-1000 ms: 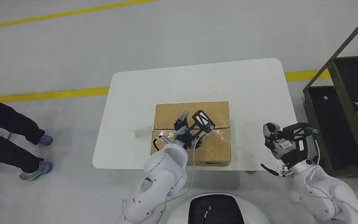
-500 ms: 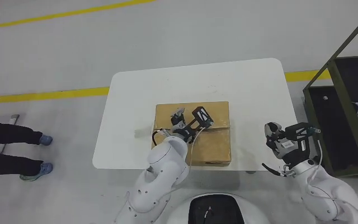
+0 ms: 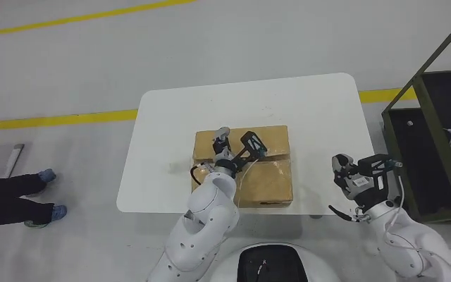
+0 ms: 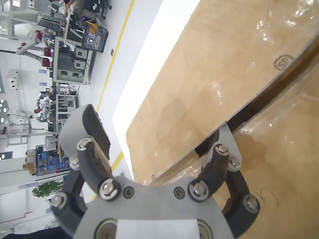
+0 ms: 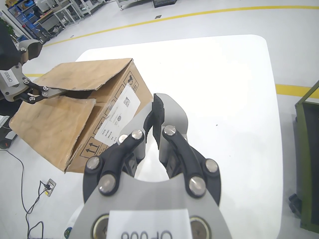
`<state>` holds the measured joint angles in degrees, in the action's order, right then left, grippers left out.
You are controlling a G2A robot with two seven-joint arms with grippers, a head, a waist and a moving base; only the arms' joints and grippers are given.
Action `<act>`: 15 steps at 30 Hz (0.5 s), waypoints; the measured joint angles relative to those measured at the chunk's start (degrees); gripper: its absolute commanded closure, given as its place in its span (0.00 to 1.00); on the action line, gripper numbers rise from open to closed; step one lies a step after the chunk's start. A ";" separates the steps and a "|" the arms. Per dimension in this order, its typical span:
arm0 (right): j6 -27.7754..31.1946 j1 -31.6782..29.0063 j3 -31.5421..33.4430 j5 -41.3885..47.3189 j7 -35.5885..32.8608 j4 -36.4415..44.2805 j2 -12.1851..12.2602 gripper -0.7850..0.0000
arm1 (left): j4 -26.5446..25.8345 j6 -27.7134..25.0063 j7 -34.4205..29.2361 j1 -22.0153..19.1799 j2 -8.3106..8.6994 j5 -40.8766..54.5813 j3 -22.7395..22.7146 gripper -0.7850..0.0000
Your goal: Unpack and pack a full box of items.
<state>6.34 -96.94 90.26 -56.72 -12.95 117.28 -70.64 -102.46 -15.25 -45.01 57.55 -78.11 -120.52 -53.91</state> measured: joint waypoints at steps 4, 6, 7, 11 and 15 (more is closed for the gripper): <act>-0.18 0.10 -0.32 0.03 -0.03 -0.14 -0.02 1.00 | 0.14 -0.62 2.47 0.29 -0.06 -1.71 -0.02 1.00; -0.20 0.17 -0.44 0.07 -0.02 -0.19 -0.03 1.00 | 0.41 -1.38 3.31 0.29 -0.11 -2.03 0.02 1.00; -0.19 0.20 -0.47 0.09 -0.04 -0.22 -0.03 1.00 | 0.51 -1.63 3.71 0.31 -0.16 -2.18 0.01 1.00; -0.34 0.22 -0.52 0.14 -0.07 -0.32 -0.03 1.00 | 0.51 -2.92 4.84 0.48 -0.32 -2.15 0.09 1.00; -0.44 0.31 -0.59 0.23 -0.05 -0.53 -0.04 1.00 | -0.44 -3.93 4.92 0.84 -0.52 -1.83 0.08 1.00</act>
<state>5.90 -96.63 89.67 -56.48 -13.00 116.75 -70.68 -102.90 -19.18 -40.09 58.39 -78.63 -122.34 -53.83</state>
